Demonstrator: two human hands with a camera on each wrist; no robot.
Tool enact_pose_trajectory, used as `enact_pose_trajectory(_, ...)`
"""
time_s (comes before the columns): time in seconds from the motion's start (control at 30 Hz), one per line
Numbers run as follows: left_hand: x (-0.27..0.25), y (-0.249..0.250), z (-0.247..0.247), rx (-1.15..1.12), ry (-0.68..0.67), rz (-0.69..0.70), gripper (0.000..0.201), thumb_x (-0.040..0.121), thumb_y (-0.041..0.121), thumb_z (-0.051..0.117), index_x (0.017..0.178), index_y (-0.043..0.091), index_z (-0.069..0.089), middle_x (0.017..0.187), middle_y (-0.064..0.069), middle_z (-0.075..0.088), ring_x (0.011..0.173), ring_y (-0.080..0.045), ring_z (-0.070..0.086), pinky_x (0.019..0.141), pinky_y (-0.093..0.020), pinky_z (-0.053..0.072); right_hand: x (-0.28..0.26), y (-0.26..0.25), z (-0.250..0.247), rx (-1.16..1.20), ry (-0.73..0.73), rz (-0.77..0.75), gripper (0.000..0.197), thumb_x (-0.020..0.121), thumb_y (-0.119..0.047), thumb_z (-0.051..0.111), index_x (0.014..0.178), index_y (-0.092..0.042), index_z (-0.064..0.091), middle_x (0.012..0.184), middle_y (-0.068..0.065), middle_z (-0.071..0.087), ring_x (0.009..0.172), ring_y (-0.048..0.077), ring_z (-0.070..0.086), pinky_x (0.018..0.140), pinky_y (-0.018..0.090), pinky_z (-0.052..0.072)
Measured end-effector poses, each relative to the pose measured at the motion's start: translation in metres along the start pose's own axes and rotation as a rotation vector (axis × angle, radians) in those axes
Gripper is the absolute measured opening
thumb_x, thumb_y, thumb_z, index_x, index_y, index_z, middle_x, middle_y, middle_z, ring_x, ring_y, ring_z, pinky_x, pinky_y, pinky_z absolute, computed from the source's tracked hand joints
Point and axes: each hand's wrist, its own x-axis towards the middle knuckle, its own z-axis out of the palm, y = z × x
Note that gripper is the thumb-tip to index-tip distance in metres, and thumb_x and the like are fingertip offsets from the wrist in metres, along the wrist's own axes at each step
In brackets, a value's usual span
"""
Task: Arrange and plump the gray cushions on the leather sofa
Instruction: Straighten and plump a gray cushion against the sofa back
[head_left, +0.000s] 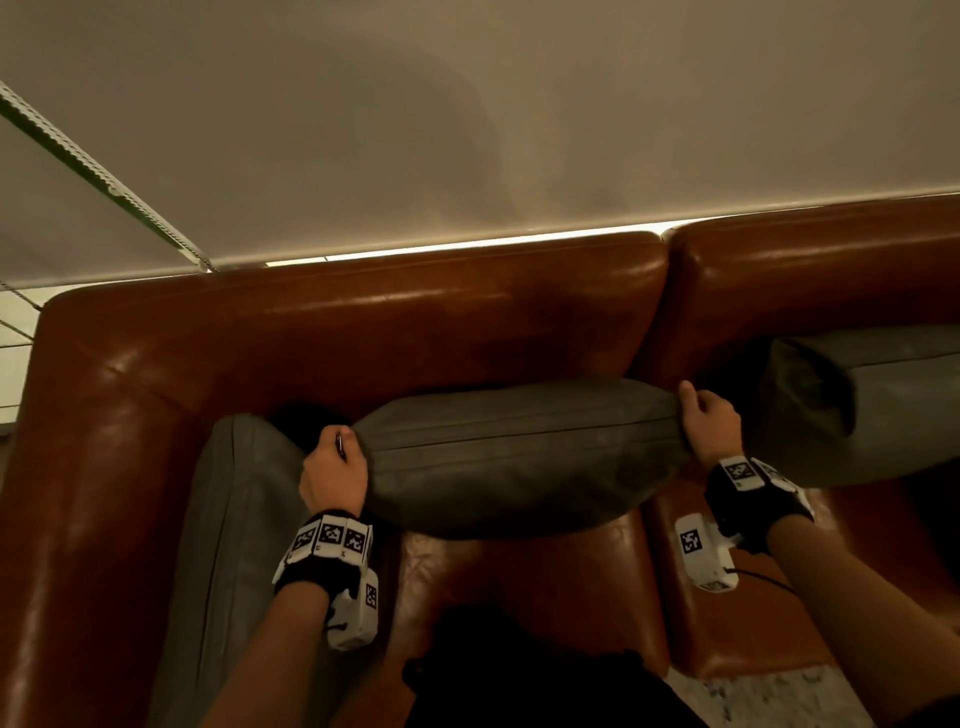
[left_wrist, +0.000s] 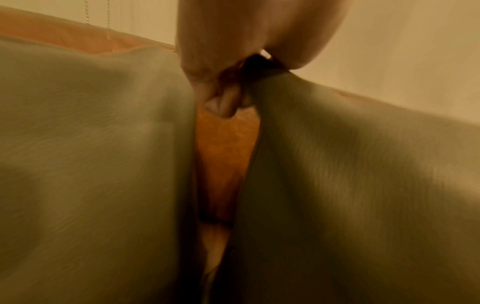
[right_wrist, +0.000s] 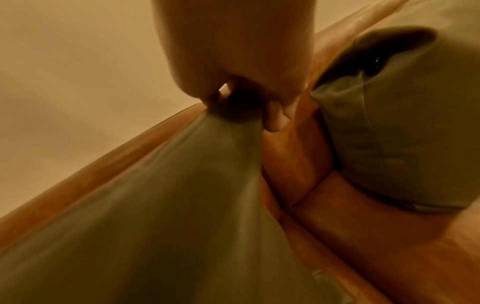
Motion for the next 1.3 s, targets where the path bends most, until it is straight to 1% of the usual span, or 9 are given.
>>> enact_pose_trajectory(0.07, 0.005, 0.006, 0.001, -0.084, -0.021, -0.051, 0.031, 0.096, 0.03, 0.041, 0.096, 0.004, 0.06, 0.092, -0.02, 0.061, 0.087, -0.034, 0.056, 0.074, -0.036, 0.041, 0.002, -0.008, -0.001, 0.037, -0.071, 0.055, 0.058, 0.093, -0.052, 0.042, 0.12, -0.004, 0.058, 0.124, 0.02, 0.057, 0.12, 0.038, 0.049, 0.101, 0.04, 0.037)
enact_pose_trajectory(0.27, 0.026, 0.022, 0.002, -0.205, -0.011, 0.003, 0.028, 0.095, 0.026, 0.047, 0.079, 0.004, 0.052, 0.063, -0.006, 0.046, 0.072, -0.024, 0.047, 0.068, -0.031, 0.033, 0.016, -0.015, 0.0, -0.015, -0.062, -0.007, 0.034, 0.087, -0.048, 0.055, 0.067, -0.02, 0.059, 0.077, 0.006, 0.061, 0.095, 0.031, 0.061, 0.087, 0.036, 0.044)
enact_pose_trajectory(0.53, 0.036, 0.026, 0.018, -0.196, 0.049, -0.012, 0.034, 0.096, 0.033, 0.043, 0.078, 0.006, 0.05, 0.06, -0.004, 0.044, 0.068, -0.025, 0.047, 0.063, -0.031, 0.031, 0.007, -0.006, 0.004, 0.049, -0.012, 0.043, 0.056, 0.086, -0.059, 0.048, 0.106, -0.009, 0.06, 0.104, 0.012, 0.061, 0.102, 0.033, 0.059, 0.088, 0.04, 0.049)
enact_pose_trajectory(0.67, 0.035, 0.039, 0.014, 0.088, 0.194, 0.032, 0.034, 0.098, 0.034, 0.036, 0.103, 0.009, 0.058, 0.105, -0.013, 0.056, 0.098, -0.032, 0.052, 0.08, -0.042, 0.039, -0.006, 0.003, -0.001, -0.101, -0.034, -0.107, 0.037, 0.092, -0.043, 0.05, 0.082, -0.007, 0.051, 0.078, 0.015, 0.059, 0.081, 0.036, 0.061, 0.063, 0.03, 0.041)
enact_pose_trajectory(0.8, -0.009, 0.09, 0.044, 0.159, 0.197, 0.522, 0.034, 0.093, 0.031, 0.036, 0.116, 0.017, 0.057, 0.129, -0.009, 0.053, 0.124, -0.029, 0.047, 0.1, -0.05, 0.035, -0.007, -0.006, 0.01, -0.156, 0.037, -0.241, 0.028, 0.096, -0.031, 0.047, 0.081, -0.008, 0.045, 0.084, 0.027, 0.061, 0.084, 0.04, 0.06, 0.066, 0.033, 0.037)
enact_pose_trajectory(0.93, -0.084, 0.137, 0.109, 0.302, -0.391, 0.961, 0.051, 0.096, 0.038, 0.025, 0.144, 0.022, 0.029, 0.155, 0.0, 0.026, 0.146, -0.019, 0.018, 0.117, -0.054, 0.01, -0.004, -0.003, 0.013, -0.213, 0.035, -0.254, 0.029, 0.096, -0.033, 0.044, 0.083, -0.008, 0.042, 0.086, 0.027, 0.061, 0.084, 0.042, 0.06, 0.068, 0.038, 0.042)
enact_pose_trajectory(1.03, -0.071, 0.104, 0.122, 0.607, -0.41, 1.101, 0.05, 0.095, 0.04, 0.024, 0.145, 0.034, 0.023, 0.155, 0.006, 0.026, 0.145, -0.019, 0.021, 0.114, -0.056, 0.006, -0.004, 0.007, 0.005, -0.254, -0.014, -0.239, 0.028, 0.096, -0.034, 0.044, 0.084, -0.009, 0.041, 0.083, 0.024, 0.06, 0.085, 0.041, 0.06, 0.069, 0.038, 0.042)
enact_pose_trajectory(1.17, -0.006, 0.026, 0.069, 0.742, -0.281, 0.739, 0.048, 0.096, 0.038, 0.021, 0.141, 0.032, 0.032, 0.149, -0.002, 0.039, 0.137, -0.026, 0.038, 0.109, -0.057, 0.009, -0.008, 0.013, 0.006, -0.257, -0.046, -0.235, 0.029, 0.095, -0.036, 0.044, 0.084, -0.009, 0.042, 0.085, 0.026, 0.062, 0.084, 0.042, 0.06, 0.072, 0.041, 0.044)
enact_pose_trajectory(1.3, 0.033, 0.002, 0.009, 0.55, -0.065, 0.305, 0.05, 0.099, 0.034, 0.027, 0.147, 0.019, 0.024, 0.155, -0.013, 0.023, 0.144, -0.032, 0.02, 0.113, -0.057, 0.007, -0.006, 0.001, 0.007, -0.159, -0.057, -0.231, 0.029, 0.094, -0.037, 0.047, 0.08, -0.012, 0.043, 0.073, 0.008, 0.054, 0.081, 0.034, 0.059, 0.069, 0.033, 0.038)
